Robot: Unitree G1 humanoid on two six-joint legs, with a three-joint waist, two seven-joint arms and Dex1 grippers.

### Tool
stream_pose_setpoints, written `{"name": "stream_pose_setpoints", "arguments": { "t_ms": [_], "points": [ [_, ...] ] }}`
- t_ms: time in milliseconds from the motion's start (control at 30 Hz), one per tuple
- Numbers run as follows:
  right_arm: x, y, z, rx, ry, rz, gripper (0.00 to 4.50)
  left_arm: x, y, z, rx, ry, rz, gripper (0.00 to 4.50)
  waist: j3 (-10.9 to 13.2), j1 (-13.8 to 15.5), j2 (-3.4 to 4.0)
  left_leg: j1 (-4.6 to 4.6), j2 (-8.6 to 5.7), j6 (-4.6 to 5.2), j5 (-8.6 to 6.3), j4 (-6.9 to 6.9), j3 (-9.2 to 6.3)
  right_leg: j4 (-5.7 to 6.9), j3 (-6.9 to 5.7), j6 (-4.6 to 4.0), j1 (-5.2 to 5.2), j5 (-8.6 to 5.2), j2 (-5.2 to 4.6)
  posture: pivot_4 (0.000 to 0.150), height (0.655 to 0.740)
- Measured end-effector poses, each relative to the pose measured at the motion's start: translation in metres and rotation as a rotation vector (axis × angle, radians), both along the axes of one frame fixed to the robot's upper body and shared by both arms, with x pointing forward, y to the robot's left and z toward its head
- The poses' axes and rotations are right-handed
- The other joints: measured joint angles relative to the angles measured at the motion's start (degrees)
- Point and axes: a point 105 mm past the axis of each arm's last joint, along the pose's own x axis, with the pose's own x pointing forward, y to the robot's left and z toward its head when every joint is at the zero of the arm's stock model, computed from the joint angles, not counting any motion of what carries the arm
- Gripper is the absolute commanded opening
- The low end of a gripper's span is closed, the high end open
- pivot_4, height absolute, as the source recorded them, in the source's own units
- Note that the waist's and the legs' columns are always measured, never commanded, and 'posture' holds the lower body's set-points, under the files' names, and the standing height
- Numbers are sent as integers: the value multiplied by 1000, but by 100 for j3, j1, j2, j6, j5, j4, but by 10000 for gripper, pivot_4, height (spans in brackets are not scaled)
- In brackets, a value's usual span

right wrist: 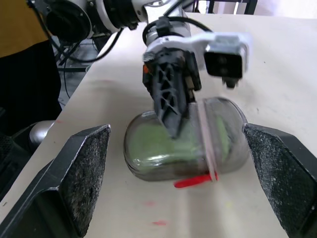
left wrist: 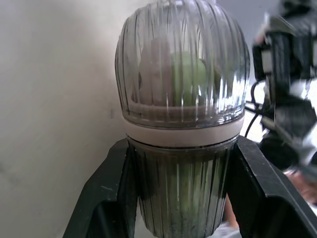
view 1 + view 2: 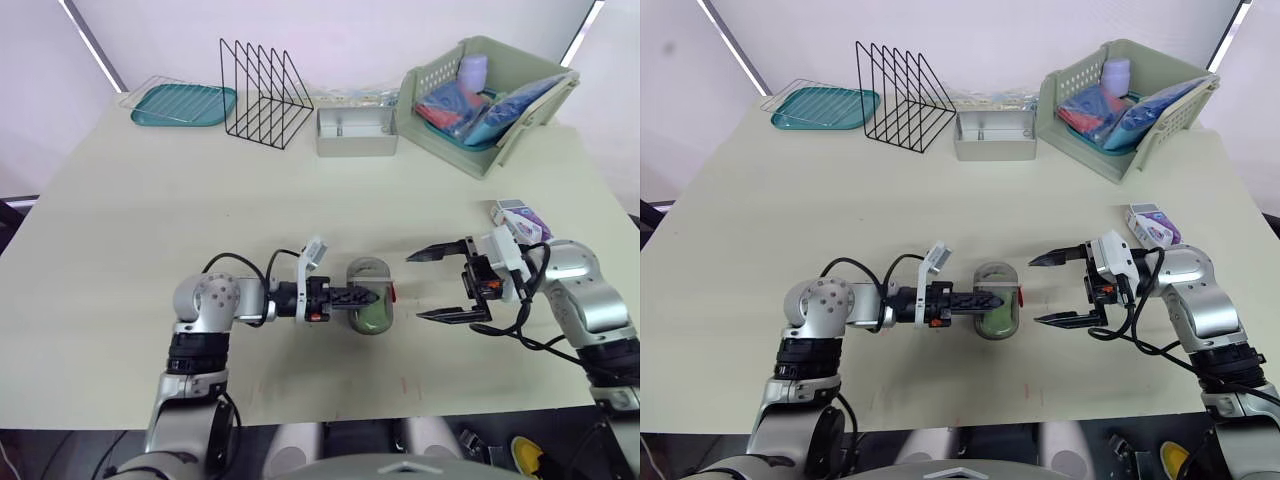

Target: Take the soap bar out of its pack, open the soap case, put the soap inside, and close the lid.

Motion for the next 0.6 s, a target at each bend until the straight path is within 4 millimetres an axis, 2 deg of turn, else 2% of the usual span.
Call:
{"name": "stream_pose_setpoints", "arguments": {
  "t_ms": [233,400,600],
  "points": [
    [0,0,-3,-7,-2,-10,44287,7,-3,-2,14,87,-8,18681,-1,9,-1,1,-5,-28,15,-1,-5,0,-2,0,3,1,-7,1500,7400],
    [0,1,-5,-4,-3,-19,45000,4,-4,4,42,62,-54,44160,-3,-4,2,10,-4,-30,16,-8,-2,0,3,0,6,0,-6,1500,7400],
    [0,1,-5,-3,-4,-22,45000,3,-3,6,50,48,-66,44160,-4,-31,3,26,-3,-29,15,-12,2,-2,-2,-1,24,-1,-2,1500,7400]
  ]
}}
